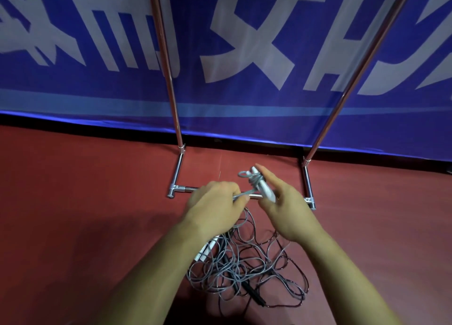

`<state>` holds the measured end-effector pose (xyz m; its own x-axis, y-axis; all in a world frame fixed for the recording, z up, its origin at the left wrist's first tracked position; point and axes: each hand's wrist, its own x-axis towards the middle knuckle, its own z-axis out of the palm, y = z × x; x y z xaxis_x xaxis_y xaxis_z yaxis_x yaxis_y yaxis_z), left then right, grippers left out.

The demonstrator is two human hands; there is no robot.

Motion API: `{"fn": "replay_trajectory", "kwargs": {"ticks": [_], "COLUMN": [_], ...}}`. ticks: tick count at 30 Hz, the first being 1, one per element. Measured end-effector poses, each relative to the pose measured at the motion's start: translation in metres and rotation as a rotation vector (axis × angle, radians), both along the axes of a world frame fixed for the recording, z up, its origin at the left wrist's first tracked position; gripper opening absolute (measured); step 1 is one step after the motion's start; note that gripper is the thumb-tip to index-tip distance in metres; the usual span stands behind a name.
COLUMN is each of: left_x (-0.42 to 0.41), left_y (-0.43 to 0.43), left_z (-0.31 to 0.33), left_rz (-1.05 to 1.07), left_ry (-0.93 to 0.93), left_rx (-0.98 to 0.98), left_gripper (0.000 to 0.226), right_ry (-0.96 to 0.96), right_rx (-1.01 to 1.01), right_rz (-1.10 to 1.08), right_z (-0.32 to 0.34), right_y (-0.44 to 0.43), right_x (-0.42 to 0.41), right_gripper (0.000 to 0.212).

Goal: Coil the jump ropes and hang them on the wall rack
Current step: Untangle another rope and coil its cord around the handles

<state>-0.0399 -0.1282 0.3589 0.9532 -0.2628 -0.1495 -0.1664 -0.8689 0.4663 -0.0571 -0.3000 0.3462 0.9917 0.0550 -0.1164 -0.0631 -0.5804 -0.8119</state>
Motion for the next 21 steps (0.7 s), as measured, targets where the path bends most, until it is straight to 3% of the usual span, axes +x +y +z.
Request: {"fn": "replay_trajectory", "kwargs": {"ticks": [4, 7, 9, 13, 18, 21], "left_x": [0.006, 0.012, 0.013, 0.014, 0.018, 0.021], "left_y": [0.013, 0.024, 0.025, 0.023, 0.015, 0.017], "left_z": [0.000, -0.003, 0.001, 0.010, 0.014, 0.014], "left_rz": [-0.176, -0.229, -0.166, -0.022, 0.263, 0.266], "left_ry": [-0.192, -0.150, -0.026, 0.403, 0.683, 0.897], "left_rx": [-0.068, -0.271, -0.531, -0.989, -1.161, -1.226], "left_gripper": [0.033, 0.029, 0.023, 0.021, 0.030, 0.029], "right_ry": [0.083, 0.093, 0.094, 0.106, 0.131, 0.151], "right_rx": [-0.233, -0.168, -0.030, 0.243, 0.397, 0.444], "right_rz": [0.146, 0.357, 0.446, 0.454, 0.364, 0.320], "right_z": [0.004, 0.011, 0.016, 0.026, 0.028, 0.026], "right_y": [0.000, -0.001, -0.002, 0.001, 0.007, 0.001], "right_x": [-0.004, -0.008, -0.011, -0.015, -0.014, -0.012], "right_gripper": [0.077, 0.069, 0.063, 0.061, 0.051, 0.053]}}
